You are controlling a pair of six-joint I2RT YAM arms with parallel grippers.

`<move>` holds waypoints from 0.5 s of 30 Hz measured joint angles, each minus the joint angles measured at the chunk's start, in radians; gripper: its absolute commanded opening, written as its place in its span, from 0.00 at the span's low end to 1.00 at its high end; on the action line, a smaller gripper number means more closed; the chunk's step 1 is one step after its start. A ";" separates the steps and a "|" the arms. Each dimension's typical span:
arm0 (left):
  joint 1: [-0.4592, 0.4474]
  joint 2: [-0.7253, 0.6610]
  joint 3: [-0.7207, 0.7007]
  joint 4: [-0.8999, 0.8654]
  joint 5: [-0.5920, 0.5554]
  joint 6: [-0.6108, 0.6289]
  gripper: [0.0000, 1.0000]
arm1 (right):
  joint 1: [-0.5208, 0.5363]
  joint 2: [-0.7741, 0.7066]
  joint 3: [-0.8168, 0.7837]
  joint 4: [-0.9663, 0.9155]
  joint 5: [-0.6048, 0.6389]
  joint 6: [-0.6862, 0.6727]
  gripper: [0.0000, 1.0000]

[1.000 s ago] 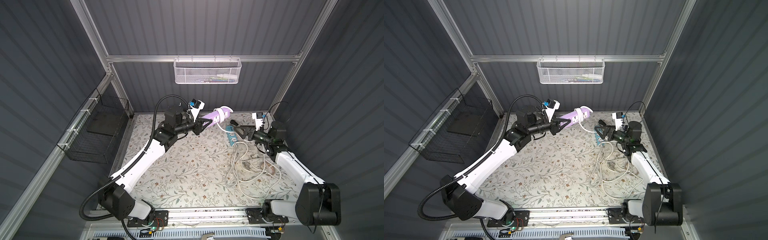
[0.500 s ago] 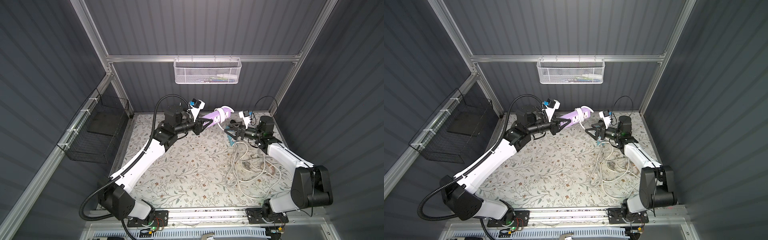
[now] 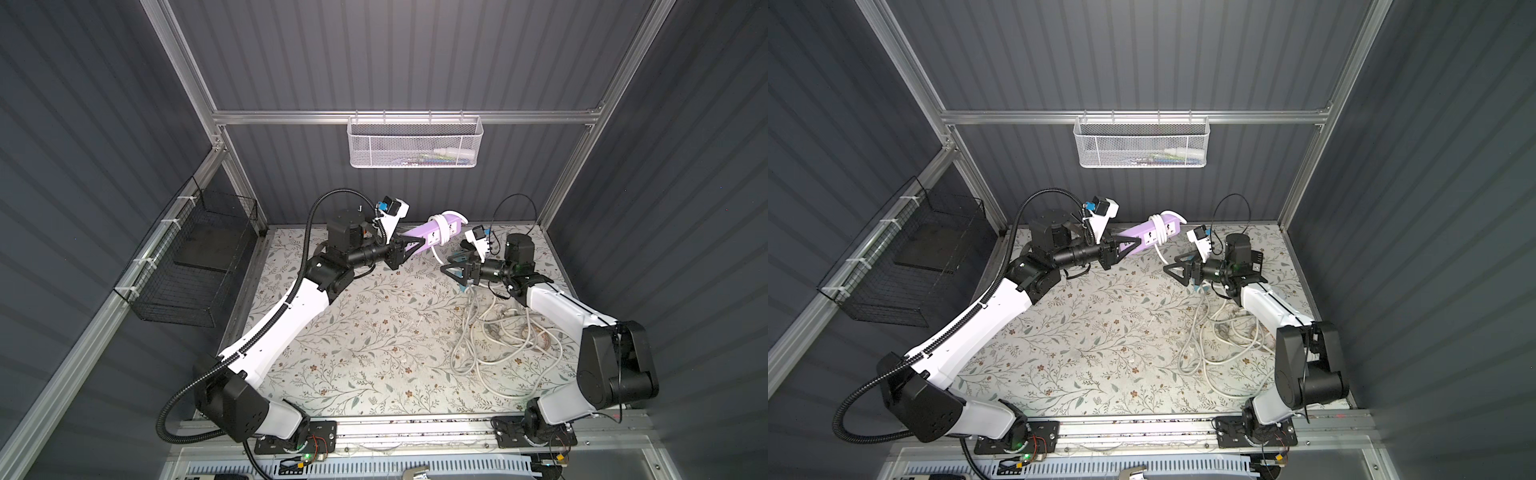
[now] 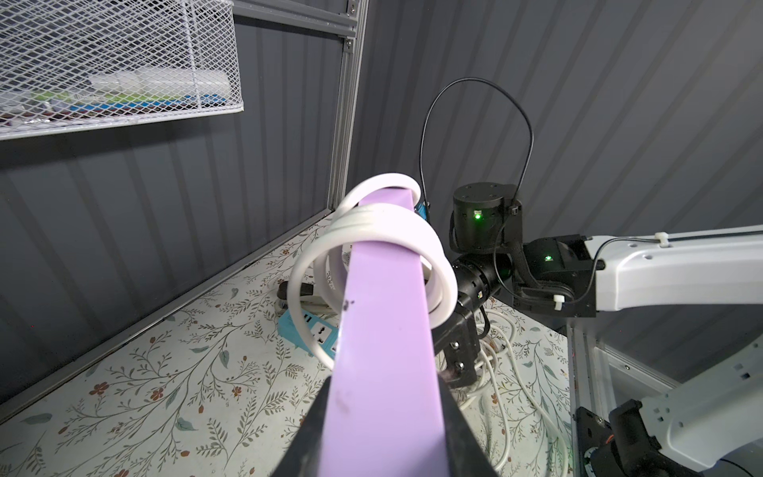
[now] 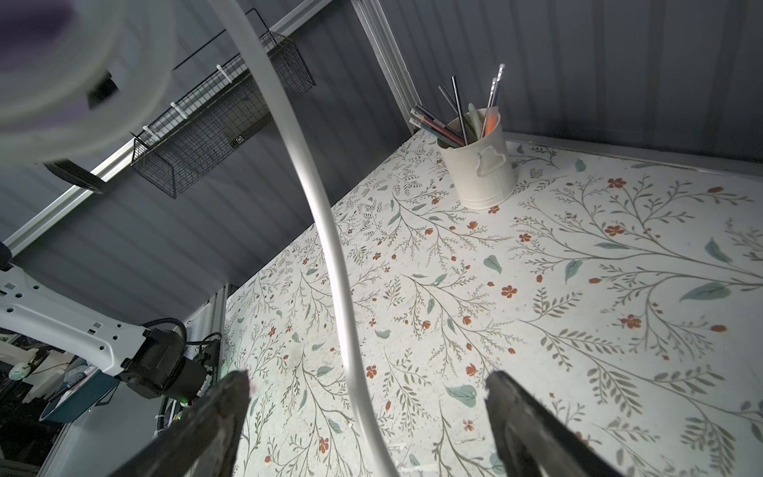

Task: Unwrap the cord wrapped around the power strip
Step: Unwrap the power cord from the power strip.

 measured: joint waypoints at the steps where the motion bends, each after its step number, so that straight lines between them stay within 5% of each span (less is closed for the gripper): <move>1: 0.001 -0.001 0.000 0.000 0.000 -0.001 0.00 | 0.004 0.005 0.002 -0.001 0.001 -0.003 0.84; 6: 0.002 -0.009 0.000 0.000 0.002 -0.003 0.00 | 0.022 0.030 0.013 -0.018 0.002 -0.022 0.61; 13: 0.004 -0.010 0.000 0.000 0.004 -0.013 0.00 | 0.040 0.053 0.016 -0.022 0.006 -0.022 0.05; 15: 0.005 -0.010 0.000 0.000 0.004 -0.014 0.00 | 0.042 0.053 0.016 -0.019 0.009 -0.014 0.00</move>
